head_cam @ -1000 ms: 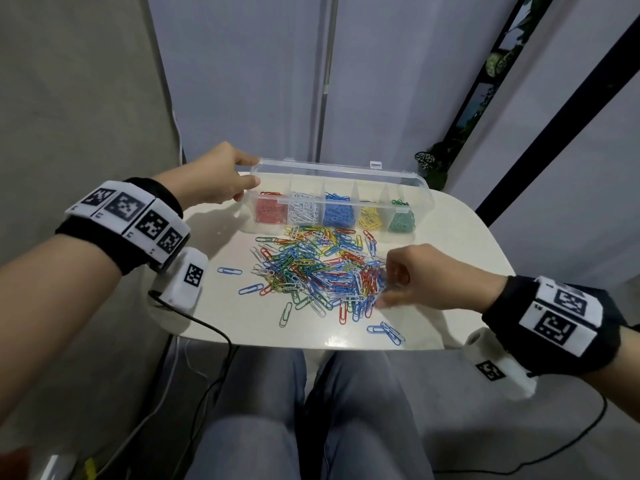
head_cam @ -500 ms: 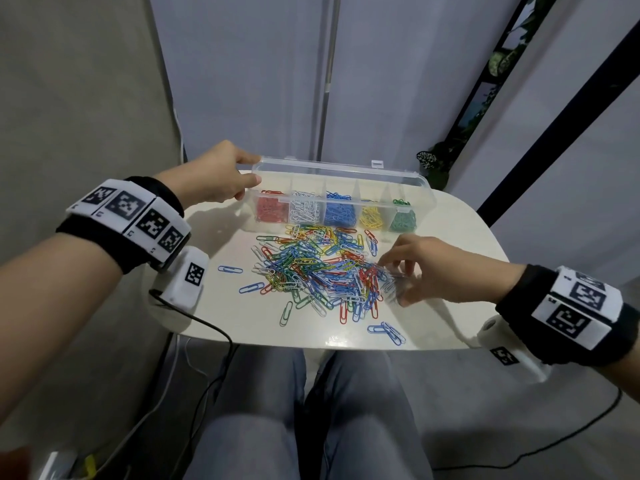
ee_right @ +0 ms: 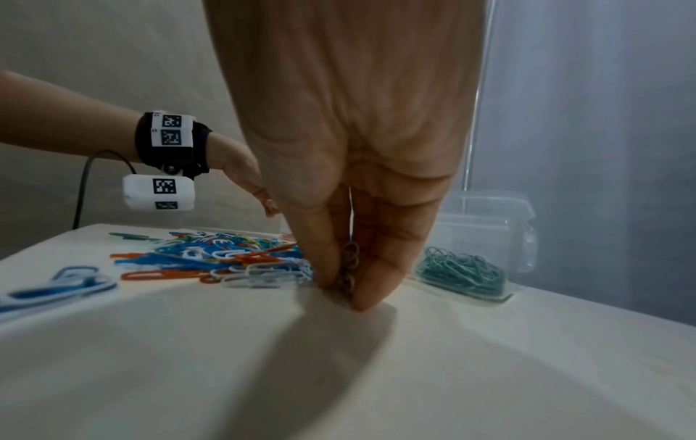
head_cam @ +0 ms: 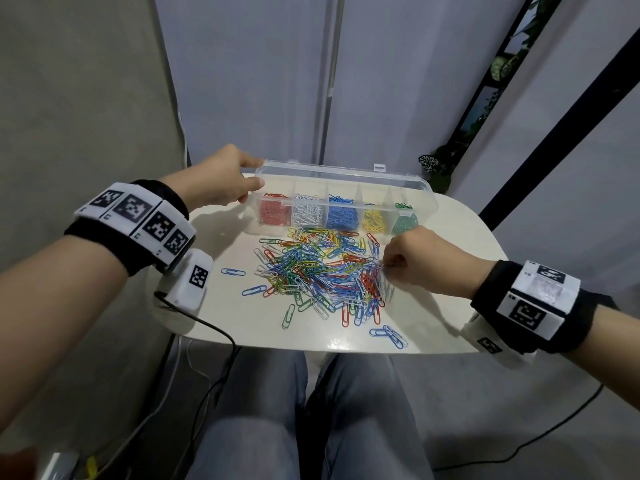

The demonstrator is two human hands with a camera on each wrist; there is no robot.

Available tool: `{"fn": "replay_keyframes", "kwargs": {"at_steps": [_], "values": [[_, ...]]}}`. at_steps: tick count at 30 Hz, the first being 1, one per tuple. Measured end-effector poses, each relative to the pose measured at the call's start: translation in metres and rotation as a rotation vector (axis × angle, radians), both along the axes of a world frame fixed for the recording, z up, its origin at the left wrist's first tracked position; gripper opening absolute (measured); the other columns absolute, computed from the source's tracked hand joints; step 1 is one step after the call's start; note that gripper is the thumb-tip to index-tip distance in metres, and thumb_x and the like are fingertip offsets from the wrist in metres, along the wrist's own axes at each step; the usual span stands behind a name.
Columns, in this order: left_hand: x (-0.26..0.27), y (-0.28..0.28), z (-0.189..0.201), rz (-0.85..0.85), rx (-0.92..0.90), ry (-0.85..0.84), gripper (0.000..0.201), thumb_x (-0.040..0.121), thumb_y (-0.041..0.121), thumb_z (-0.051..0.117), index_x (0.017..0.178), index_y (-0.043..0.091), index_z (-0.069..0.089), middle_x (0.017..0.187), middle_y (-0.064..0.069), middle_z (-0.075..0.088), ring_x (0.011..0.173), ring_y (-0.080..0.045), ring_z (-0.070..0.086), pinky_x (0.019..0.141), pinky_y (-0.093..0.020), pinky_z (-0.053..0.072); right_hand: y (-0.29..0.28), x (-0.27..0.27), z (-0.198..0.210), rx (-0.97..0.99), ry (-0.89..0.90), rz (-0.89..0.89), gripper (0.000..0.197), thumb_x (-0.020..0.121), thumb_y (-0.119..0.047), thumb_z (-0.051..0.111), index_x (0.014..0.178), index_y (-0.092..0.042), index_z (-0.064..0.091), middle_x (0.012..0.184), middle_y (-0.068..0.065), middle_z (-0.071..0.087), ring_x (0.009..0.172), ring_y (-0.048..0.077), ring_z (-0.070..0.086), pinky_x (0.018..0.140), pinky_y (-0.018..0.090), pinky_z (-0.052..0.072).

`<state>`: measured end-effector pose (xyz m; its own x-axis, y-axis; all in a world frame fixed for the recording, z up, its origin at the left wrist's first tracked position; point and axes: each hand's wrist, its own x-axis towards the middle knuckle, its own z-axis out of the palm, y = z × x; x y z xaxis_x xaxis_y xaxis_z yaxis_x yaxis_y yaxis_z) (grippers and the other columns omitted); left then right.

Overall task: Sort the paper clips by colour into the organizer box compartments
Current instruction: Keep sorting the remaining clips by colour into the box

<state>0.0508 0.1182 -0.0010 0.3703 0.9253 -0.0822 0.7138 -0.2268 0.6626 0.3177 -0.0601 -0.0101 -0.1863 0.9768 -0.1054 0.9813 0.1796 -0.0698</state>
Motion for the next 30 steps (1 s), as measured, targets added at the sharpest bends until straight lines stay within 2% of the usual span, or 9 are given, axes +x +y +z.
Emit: {"fn": "replay_keyframes", "kwargs": {"at_steps": [2, 5, 10, 13, 17, 21, 26, 28, 30], "values": [[0.0, 0.0, 0.0, -0.005, -0.002, 0.005, 0.051, 0.096, 0.025, 0.058, 0.144, 0.02, 0.045, 0.065, -0.009, 0.058, 0.052, -0.02, 0.041, 0.047, -0.025, 0.035, 0.003, 0.002, 0.002, -0.043, 0.085, -0.076, 0.01, 0.073, -0.003, 0.065, 0.063, -0.002, 0.066, 0.06, 0.012, 0.063, 0.052, 0.021, 0.049, 0.054, 0.028, 0.042], [0.0, 0.0, 0.001, -0.007, -0.008, 0.005, 0.051, 0.096, 0.025, 0.058, 0.145, 0.019, 0.043, 0.066, -0.009, 0.058, 0.051, -0.02, 0.04, 0.046, -0.025, 0.034, 0.008, 0.012, 0.007, -0.16, 0.371, -0.241, 0.011, 0.075, 0.003, 0.071, 0.064, 0.002, 0.069, 0.057, 0.013, 0.067, 0.047, 0.015, 0.057, 0.052, 0.021, 0.049], [0.0, -0.002, 0.003, -0.02, -0.005, 0.004, 0.052, 0.097, 0.023, 0.057, 0.146, 0.018, 0.042, 0.062, -0.008, 0.056, 0.049, -0.019, 0.039, 0.046, -0.024, 0.033, 0.012, 0.016, 0.024, -0.167, 0.776, -0.442, 0.003, 0.076, 0.011, 0.072, 0.075, 0.01, 0.07, 0.061, 0.017, 0.065, 0.047, 0.016, 0.059, 0.053, 0.025, 0.056], [-0.001, -0.004, 0.003, -0.032, 0.002, 0.003, 0.052, 0.097, 0.022, 0.057, 0.146, 0.016, 0.042, 0.06, -0.006, 0.055, 0.047, -0.017, 0.039, 0.046, -0.024, 0.032, 0.022, 0.012, 0.04, -0.15, 0.896, -0.456, 0.006, 0.074, 0.01, 0.074, 0.078, 0.01, 0.07, 0.06, 0.017, 0.064, 0.048, 0.019, 0.059, 0.053, 0.026, 0.056], [-0.001, -0.007, 0.005, -0.037, 0.024, 0.012, 0.051, 0.097, 0.022, 0.057, 0.146, 0.015, 0.042, 0.06, -0.005, 0.056, 0.044, -0.009, 0.042, 0.049, -0.023, 0.034, 0.047, -0.002, 0.064, -0.075, 0.93, -0.425, 0.008, 0.073, 0.006, 0.075, 0.079, 0.006, 0.071, 0.059, 0.012, 0.067, 0.051, 0.02, 0.062, 0.059, 0.03, 0.059], [-0.001, -0.008, 0.005, -0.041, 0.027, 0.013, 0.051, 0.097, 0.022, 0.056, 0.146, 0.016, 0.042, 0.059, -0.004, 0.056, 0.043, -0.007, 0.042, 0.05, -0.022, 0.035, 0.081, -0.027, 0.076, -0.066, 0.934, -0.436, 0.016, 0.076, 0.01, 0.072, 0.088, 0.017, 0.065, 0.058, 0.015, 0.064, 0.048, 0.021, 0.061, 0.057, 0.029, 0.06], [-0.001, -0.009, 0.006, -0.04, 0.035, 0.022, 0.05, 0.097, 0.022, 0.055, 0.146, 0.017, 0.042, 0.059, -0.003, 0.057, 0.041, -0.005, 0.043, 0.049, -0.02, 0.035, 0.116, -0.064, 0.068, -0.11, 0.758, -0.465, 0.019, 0.075, 0.012, 0.072, 0.091, 0.018, 0.065, 0.053, 0.015, 0.063, 0.043, 0.022, 0.061, 0.057, 0.035, 0.06], [-0.001, -0.009, 0.006, -0.04, 0.027, 0.014, 0.05, 0.098, 0.021, 0.055, 0.146, 0.017, 0.042, 0.059, -0.003, 0.057, 0.042, -0.004, 0.043, 0.049, -0.02, 0.035, 0.123, -0.076, 0.064, -0.134, 0.692, -0.472, 0.021, 0.076, 0.01, 0.073, 0.094, 0.017, 0.065, 0.058, 0.018, 0.065, 0.045, 0.023, 0.063, 0.065, 0.04, 0.061], [-0.001, -0.01, 0.007, -0.038, 0.024, 0.006, 0.05, 0.098, 0.021, 0.055, 0.146, 0.017, 0.042, 0.06, -0.003, 0.056, 0.043, -0.005, 0.043, 0.05, -0.019, 0.035, 0.123, -0.081, 0.065, -0.146, 0.674, -0.469, 0.026, 0.076, 0.007, 0.075, 0.097, 0.017, 0.065, 0.074, 0.026, 0.069, 0.054, 0.028, 0.065, 0.07, 0.045, 0.061]]}}
